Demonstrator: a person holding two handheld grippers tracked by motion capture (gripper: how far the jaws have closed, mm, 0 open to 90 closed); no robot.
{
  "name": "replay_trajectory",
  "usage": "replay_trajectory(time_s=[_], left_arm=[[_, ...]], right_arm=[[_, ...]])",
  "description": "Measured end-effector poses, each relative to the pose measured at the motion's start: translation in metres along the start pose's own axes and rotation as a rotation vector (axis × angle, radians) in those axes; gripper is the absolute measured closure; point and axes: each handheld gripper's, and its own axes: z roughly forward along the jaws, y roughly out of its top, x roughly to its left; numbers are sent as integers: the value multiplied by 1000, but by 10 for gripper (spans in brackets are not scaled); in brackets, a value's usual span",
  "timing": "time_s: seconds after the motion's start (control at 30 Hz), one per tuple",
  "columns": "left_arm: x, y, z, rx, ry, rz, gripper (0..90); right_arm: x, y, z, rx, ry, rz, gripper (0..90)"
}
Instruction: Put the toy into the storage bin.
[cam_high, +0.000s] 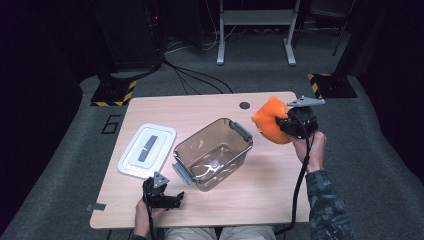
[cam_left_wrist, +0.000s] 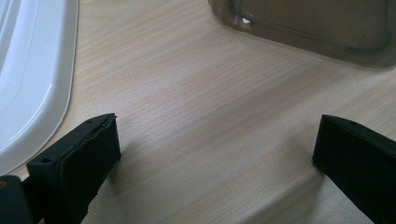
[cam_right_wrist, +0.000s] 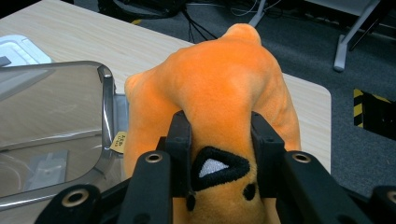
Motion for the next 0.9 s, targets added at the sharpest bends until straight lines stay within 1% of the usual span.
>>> replay_trajectory(time_s=[0.03,0.17,0.27,0.53,0.73,0.77,0.87,0.9], left_arm=[[0,0,0,-1,0,-2,4],[0,0,0,0,1,-1,5],[0,0,0,-1,1,-1,5],[0,0,0,1,1,-1,5],[0,0,0,0,1,-1,5],[0,0,0,0,1,-1,5],[0,0,0,2,1,-2,5],[0,0,0,0,1,-1,5]], right_arm=[[0,1,-1,-5,1,-8,660],[2,5,-4,-12,1,-7,660],[4,9,-7,-23,3,-20,660],[9,16,-11,-41,8,-19,659],[14,22,-14,-56,18,-25,659],[17,24,-14,-63,22,-29,658],[19,25,-14,-63,26,-33,658],[21,27,-13,-64,35,-29,657]])
